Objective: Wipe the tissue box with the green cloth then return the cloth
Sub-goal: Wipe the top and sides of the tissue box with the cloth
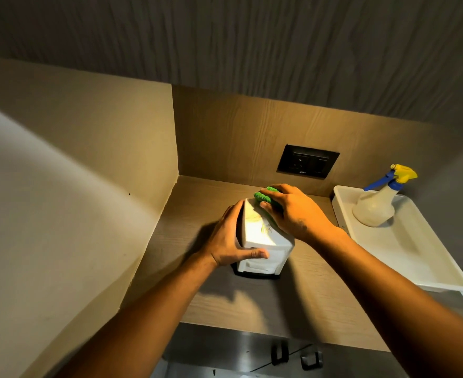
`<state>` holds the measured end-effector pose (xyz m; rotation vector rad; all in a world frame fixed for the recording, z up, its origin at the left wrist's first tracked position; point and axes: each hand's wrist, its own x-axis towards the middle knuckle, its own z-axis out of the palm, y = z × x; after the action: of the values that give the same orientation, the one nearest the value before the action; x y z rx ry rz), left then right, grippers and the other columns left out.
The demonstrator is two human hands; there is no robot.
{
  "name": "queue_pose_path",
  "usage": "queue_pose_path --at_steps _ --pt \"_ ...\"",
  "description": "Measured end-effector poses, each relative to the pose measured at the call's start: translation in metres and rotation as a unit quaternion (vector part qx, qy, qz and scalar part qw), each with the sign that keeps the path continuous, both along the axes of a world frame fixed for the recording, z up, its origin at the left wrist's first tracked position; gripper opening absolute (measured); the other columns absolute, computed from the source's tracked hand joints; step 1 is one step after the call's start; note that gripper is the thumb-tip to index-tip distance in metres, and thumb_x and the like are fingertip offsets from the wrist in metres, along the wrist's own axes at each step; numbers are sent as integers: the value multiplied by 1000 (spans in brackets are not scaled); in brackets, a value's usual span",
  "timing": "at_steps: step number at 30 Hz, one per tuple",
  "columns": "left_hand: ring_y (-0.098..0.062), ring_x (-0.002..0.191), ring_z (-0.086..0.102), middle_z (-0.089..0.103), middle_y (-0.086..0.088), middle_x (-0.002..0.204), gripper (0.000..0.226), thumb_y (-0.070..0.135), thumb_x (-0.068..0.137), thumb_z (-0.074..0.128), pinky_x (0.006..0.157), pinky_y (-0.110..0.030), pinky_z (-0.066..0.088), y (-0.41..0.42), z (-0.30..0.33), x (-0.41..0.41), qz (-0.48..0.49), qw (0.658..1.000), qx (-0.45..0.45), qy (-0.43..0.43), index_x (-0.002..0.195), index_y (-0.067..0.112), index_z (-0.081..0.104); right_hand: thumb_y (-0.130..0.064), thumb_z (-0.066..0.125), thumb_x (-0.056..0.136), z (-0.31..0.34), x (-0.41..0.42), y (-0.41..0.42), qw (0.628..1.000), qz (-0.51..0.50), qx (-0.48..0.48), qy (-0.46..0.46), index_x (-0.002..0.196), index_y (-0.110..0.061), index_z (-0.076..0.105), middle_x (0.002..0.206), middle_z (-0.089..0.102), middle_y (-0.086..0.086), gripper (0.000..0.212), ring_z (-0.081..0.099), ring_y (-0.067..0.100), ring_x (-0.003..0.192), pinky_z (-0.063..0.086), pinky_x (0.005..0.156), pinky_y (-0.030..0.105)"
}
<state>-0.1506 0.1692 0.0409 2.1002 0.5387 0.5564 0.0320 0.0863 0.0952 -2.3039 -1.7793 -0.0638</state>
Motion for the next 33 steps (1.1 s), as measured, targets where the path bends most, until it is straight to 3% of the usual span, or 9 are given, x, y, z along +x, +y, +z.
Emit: queue_pose_path --at_steps 4,7,10,15,21,24,27,30,33 --pt "-16 127 49 50 -1 141 120 53 52 95 106 -39 44 3 0 0 3 1000 13 2 149 19 31 -66 33 96 5 -11 20 997 -59 24 53 126 -32 66 120 63 5 56 57 19 106 47 74 31" --pt "-12 127 47 48 -1 143 120 54 52 95 106 -31 41 3 -3 -1 3 1000 9 2 148 19 32 -69 26 95 5 -19 21 995 -64 55 59 115 -35 72 111 65 3 60 57 17 98 49 68 33" --pt "-9 124 47 50 0 141 119 51 52 96 103 -25 41 0 -1 -1 -1 1000 8 0 148 20 31 -64 31 96 0 -13 10 996 -59 64 38 123 -36 68 110 64 3 53 54 17 100 47 68 32" --pt "-15 118 53 54 -1 133 114 50 52 96 101 -37 47 1 3 -2 5 1000 9 6 143 17 37 -57 45 96 4 -17 24 993 -77 71 62 118 -31 72 107 66 3 43 50 11 88 41 65 28" --pt "-13 131 45 45 -2 147 122 41 54 98 108 -25 39 -1 1 -2 -9 1000 -16 -8 151 18 28 -56 40 97 -2 -15 -3 993 23 110 -37 119 -27 72 111 67 4 48 55 20 100 47 66 30" --pt "-10 130 43 44 -1 148 122 42 55 96 102 -10 34 0 1 -2 -8 1000 -13 -4 152 20 26 -65 33 94 -4 -10 -3 996 -15 85 10 125 -34 66 128 62 6 56 49 23 117 45 83 34" --pt "-13 133 42 42 -2 151 124 46 55 95 108 -25 36 0 3 -3 -1 1000 -4 2 153 19 24 -70 29 92 -5 -9 10 995 -62 35 68 134 -40 57 142 53 8 59 43 27 130 44 96 46" --pt "-13 131 43 44 -2 149 123 47 55 95 108 -30 38 -1 3 -3 2 1000 3 3 152 17 27 -63 39 94 -1 -13 19 997 -57 39 28 128 -36 63 121 65 4 49 58 22 108 53 76 38" --pt "-8 130 41 43 -1 150 124 47 55 95 104 -17 34 -2 1 -4 -1 1000 -6 6 153 18 25 -58 40 96 -1 -20 13 998 -16 66 -19 123 -32 67 110 68 3 46 59 20 99 52 67 34"
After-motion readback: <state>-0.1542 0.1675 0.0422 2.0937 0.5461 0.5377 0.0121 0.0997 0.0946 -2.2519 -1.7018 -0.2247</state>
